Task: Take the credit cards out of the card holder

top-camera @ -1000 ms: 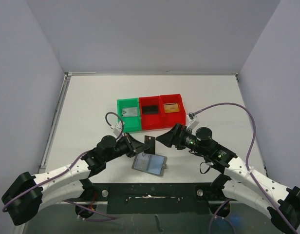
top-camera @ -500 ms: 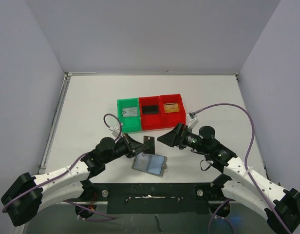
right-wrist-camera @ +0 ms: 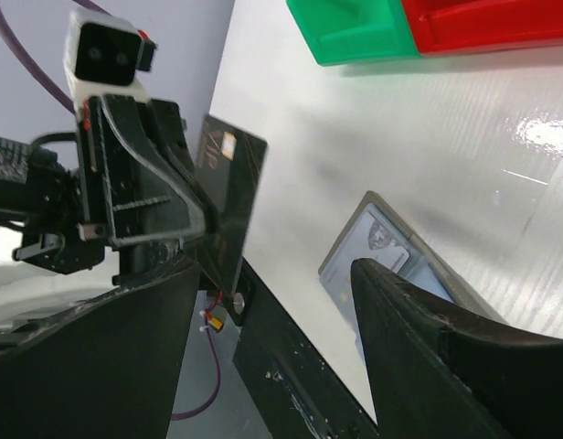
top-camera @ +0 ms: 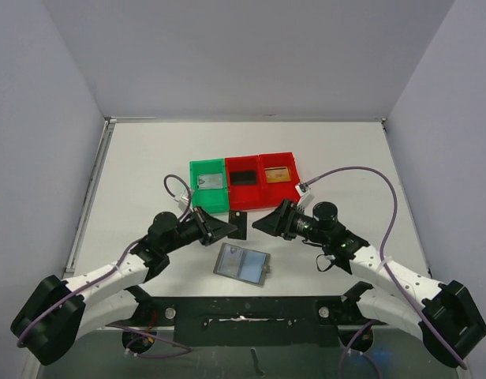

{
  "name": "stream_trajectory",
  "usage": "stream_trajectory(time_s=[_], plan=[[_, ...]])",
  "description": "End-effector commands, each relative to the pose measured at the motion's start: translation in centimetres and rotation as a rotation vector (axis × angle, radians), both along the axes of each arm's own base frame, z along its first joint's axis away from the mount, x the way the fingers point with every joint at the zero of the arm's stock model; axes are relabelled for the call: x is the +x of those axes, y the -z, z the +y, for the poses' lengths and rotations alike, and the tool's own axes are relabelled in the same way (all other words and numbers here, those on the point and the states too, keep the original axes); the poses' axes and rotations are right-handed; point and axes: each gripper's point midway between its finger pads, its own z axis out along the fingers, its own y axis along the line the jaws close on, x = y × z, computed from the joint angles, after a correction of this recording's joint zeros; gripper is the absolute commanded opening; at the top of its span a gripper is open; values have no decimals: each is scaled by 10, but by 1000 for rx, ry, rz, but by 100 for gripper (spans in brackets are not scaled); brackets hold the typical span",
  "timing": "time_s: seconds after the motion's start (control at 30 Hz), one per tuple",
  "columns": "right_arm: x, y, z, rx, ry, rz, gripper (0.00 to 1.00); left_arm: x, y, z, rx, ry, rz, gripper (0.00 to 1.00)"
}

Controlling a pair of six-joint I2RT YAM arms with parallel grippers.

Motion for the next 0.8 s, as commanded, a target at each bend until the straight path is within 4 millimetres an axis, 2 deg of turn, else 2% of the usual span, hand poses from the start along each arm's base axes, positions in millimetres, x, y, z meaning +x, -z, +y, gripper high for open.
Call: stream_trajectory(time_s=[0.0, 0.07, 0.27, 0.43, 0.77], plan=[[15, -21, 11, 42, -13, -56, 66, 3, -57, 4, -159, 149, -172, 0], [19, -23, 14, 60, -9, -56, 64, 4, -60, 5, -157, 164, -190, 0], [21, -37, 30, 119, -68, -80, 61, -3, -52, 9, -152, 168, -193, 0], [22, -51, 34, 165, -71, -112, 56, -6, -45, 13, -157, 159, -174, 0], [18, -55, 39, 184, -77, -116, 55, 1, -57, 22, -229, 92, -176, 0]])
